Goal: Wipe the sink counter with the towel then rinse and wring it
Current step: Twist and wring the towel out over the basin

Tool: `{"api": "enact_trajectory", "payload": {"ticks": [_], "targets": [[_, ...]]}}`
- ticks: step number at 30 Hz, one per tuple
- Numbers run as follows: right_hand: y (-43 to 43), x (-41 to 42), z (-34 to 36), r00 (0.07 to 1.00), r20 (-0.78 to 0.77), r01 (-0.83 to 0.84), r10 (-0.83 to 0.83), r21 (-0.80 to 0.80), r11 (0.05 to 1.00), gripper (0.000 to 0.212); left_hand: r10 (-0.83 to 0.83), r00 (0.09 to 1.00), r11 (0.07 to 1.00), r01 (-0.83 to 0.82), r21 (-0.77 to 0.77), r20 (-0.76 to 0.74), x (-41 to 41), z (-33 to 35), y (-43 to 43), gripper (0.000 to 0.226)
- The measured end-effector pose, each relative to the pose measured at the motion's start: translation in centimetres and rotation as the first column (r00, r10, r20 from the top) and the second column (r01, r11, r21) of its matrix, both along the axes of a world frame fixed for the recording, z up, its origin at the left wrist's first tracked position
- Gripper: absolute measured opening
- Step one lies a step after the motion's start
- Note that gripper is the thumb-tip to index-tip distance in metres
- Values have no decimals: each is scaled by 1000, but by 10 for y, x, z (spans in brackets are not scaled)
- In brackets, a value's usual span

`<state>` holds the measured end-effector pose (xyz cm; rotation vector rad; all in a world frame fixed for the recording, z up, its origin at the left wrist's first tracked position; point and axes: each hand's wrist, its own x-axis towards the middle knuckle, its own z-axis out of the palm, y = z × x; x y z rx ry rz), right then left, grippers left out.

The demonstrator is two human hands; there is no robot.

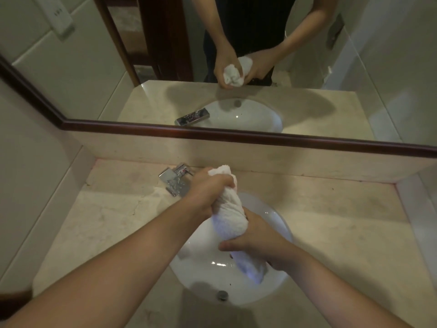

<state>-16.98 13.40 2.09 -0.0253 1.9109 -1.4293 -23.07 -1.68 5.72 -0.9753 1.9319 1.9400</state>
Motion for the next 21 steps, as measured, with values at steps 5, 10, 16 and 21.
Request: {"api": "enact_trajectory", "payload": {"ticks": [5,10,16,21], "targets": [[-2,7,4,936,351,66,11,-209,976,47,-12,1000,999,12,43,-11,5,-9,3,33],[-11,15,-1,916,401,119,1,-274,954,54,-24,999,997,25,72,-22,8,-12,1,33],[-18,16,0,922,385,121,37,-378,918,9,-43,999,989,46,138,-19,3,-16,-10,36],[-20,18,0,858,514,250,15,-442,861,30,-78,995,961,93,261,-69,6,-18,-17,42]]}}
